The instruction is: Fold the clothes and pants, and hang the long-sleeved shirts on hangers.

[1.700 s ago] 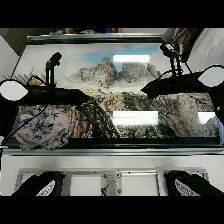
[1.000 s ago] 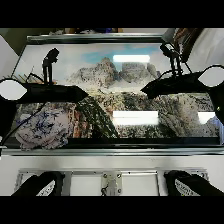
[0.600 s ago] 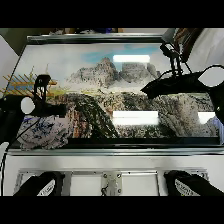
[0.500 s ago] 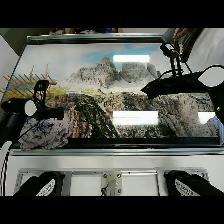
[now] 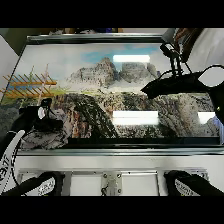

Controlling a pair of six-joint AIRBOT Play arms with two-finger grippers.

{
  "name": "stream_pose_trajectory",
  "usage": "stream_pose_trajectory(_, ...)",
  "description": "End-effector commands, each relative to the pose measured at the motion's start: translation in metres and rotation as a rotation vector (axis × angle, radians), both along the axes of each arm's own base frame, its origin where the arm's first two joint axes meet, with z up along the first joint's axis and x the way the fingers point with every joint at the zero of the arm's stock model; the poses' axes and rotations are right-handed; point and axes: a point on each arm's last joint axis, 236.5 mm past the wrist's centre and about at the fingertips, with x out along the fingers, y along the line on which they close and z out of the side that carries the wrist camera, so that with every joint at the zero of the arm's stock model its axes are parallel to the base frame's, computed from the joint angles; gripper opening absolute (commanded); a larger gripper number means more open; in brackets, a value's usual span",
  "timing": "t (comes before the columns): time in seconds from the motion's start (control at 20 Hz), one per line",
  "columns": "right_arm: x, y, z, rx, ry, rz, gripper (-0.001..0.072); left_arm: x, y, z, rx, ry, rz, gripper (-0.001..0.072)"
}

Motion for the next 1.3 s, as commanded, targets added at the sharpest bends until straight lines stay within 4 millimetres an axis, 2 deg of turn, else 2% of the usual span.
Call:
stream_pose_trajectory(0.0, 0.000, 0.000, 0.000, 0.000, 0.001, 0.001, 0.0014, -0.006, -0.008, -0.005, 0.003, 0.036, -0.026, 0.0015)
stream_pose_trajectory(0.15, 0.000, 0.000, 0.000, 0.000, 0.001, 0.000, 0.0014, -0.008, -0.022, 0.019, 0.005, -0.002, -0.072, 0.0018)
stream_pose_trajectory(0.25, 0.000, 0.000, 0.000, 0.001, 0.001, 0.000, 0.0015, -0.010, -0.046, 0.049, -0.020, -0.068, -0.125, 0.0018)
stream_pose_trajectory(0.4, 0.000, 0.000, 0.000, 0.001, 0.001, 0.001, 0.0015, -0.025, -0.112, 0.095, -0.179, -0.185, -0.214, 0.0018)
stream_pose_trajectory(0.55, -0.010, 0.010, 0.003, 0.043, 0.035, 0.026, 0.0015, -0.055, -0.178, 0.129, -0.358, -0.242, -0.268, 0.0018)
stream_pose_trajectory(0.65, -0.014, 0.015, 0.007, 0.075, 0.049, 0.039, 0.0015, -0.064, -0.205, 0.148, -0.407, -0.278, -0.302, 0.0017)
stream_pose_trajectory(0.7, -0.015, 0.018, 0.009, 0.090, 0.050, 0.042, 0.0015, -0.063, -0.218, 0.159, -0.426, -0.300, -0.331, 0.0018)
stream_pose_trajectory(0.75, -0.015, 0.019, 0.011, 0.095, 0.049, 0.044, 0.0015, -0.058, -0.230, 0.171, -0.444, -0.322, -0.358, 0.0017)
stream_pose_trajectory(0.85, -0.016, 0.019, 0.013, 0.097, 0.043, 0.044, 0.0016, -0.036, -0.256, 0.194, -0.460, -0.377, -0.402, 0.0018)
stream_pose_trajectory(1.0, -0.011, 0.009, 0.015, 0.086, 0.026, 0.021, 0.0015, 0.019, -0.297, 0.215, -0.490, -0.468, -0.439, 0.0018)
stream_pose_trajectory(1.25, 0.018, -0.053, 0.019, 0.048, 0.008, -0.170, 0.0015, 0.096, -0.367, 0.210, -0.519, -0.501, -0.501, 0.0018)
